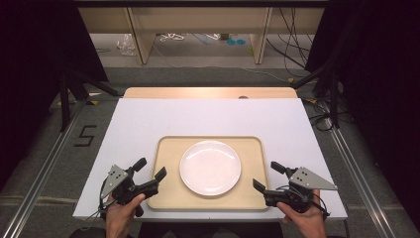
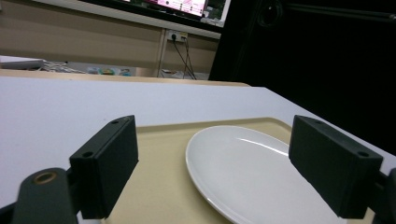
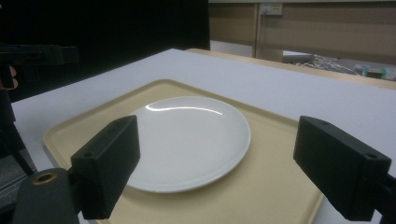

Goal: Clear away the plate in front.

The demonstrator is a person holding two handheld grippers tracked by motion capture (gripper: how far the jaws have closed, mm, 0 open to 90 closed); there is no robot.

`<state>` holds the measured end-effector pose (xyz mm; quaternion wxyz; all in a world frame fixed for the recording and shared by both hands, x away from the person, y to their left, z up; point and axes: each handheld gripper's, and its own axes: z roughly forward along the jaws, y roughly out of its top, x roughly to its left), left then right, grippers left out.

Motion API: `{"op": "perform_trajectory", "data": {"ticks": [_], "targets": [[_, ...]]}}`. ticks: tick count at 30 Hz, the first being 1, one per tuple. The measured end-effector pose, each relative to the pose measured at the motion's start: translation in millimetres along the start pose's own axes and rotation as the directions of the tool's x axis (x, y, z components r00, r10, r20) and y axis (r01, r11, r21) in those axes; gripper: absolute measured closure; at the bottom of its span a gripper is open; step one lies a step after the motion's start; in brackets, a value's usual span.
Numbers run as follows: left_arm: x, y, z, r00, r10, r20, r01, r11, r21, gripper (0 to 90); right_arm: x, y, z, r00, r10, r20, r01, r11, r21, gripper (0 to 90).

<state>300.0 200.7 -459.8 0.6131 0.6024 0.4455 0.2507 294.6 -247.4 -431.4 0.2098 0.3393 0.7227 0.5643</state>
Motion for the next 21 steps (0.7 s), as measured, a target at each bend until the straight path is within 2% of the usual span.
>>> {"op": "perform_trajectory", "data": {"ticks": [2,4,6,8,14,17,21], "targets": [[1.4,-0.1,-1.5,0.9993,0.035,-0.011,-0.035,0.9993,0.016,15.5,0.7,-0.5,-0.5,1.0000,0.004,-0.005,-0.004,1.000,-0.010,15.5],[2.3,0.2,-2.5,0.9983,0.055,-0.021,-0.054,0.9980,0.033,15.5,1.0,-0.5,-2.5,0.9999,-0.004,0.011,0.004,1.000,0.001,15.5],[2.6,0.9,-3.4,0.9988,0.042,-0.024,-0.042,0.9990,0.019,15.5,1.7,-0.7,-3.2,1.0000,0.003,0.006,-0.003,1.000,0.001,15.5],[2.9,1.9,-4.2,0.9993,0.032,-0.019,-0.032,0.9995,0.006,15.5,1.4,-0.9,-3.2,0.9999,-0.010,0.005,0.010,1.000,-0.010,15.5],[2.5,2.5,-4.5,0.9987,0.045,-0.022,-0.045,0.9989,0.010,15.5,1.6,-1.1,-5.4,1.0000,-0.007,0.002,0.007,1.000,0.000,15.5],[2.6,2.0,-4.3,0.9992,0.029,-0.028,-0.029,0.9996,0.007,15.5,1.6,-1.0,-5.4,1.0000,-0.008,0.001,0.008,1.000,0.000,15.5],[3.0,2.1,-4.5,0.9989,0.031,-0.034,-0.031,0.9995,0.004,15.5,0.9,-1.3,-5.2,1.0000,-0.006,0.003,0.006,1.000,0.001,15.5]]}}
